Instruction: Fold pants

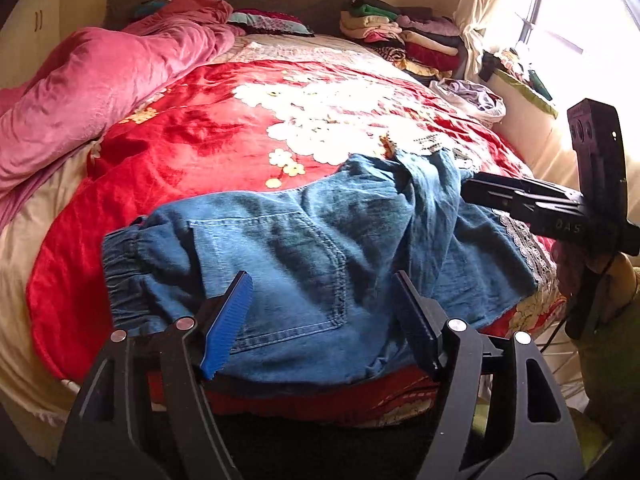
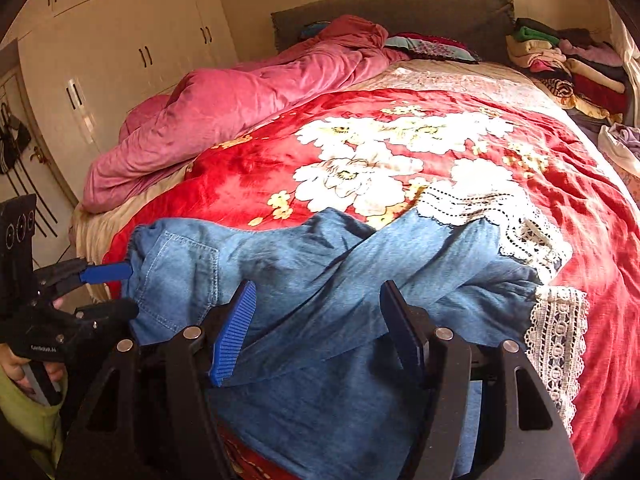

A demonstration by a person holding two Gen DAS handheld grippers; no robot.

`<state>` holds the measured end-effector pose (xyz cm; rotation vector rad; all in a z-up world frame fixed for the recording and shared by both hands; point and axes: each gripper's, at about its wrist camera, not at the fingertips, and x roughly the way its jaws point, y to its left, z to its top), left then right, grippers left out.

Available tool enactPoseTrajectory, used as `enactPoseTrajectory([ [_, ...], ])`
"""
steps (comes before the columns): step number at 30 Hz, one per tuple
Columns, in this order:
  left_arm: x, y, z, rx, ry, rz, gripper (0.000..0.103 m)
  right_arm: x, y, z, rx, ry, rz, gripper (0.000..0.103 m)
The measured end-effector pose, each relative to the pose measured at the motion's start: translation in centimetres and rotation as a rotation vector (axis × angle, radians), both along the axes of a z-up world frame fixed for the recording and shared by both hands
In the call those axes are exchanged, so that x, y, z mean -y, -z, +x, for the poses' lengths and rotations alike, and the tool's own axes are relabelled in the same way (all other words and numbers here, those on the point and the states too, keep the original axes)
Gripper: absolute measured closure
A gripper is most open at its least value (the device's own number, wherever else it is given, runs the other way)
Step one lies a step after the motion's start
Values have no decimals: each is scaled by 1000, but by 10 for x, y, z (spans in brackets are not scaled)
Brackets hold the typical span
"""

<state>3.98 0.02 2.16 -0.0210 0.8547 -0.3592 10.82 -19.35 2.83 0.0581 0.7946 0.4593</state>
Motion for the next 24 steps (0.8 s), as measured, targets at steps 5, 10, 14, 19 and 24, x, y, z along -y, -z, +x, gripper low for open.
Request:
enactPoseTrajectory([
  [5,25,10,10,-38,68,-11,40,12,-4,16,14,35,-25,40],
  [10,48,23,21,-91,127,-25,40,17,-4,45,0,69,-62,40],
  [14,65,35,29,-135,167,-42,41,15,-1,76,-18,83,-90,40],
  [19,82,48,40,-187,200,-70,51,12,15,121,-79,104,-122,40],
  [24,87,58,51,-213,171,-103,51,9,34,157,-139,135,-184,40],
])
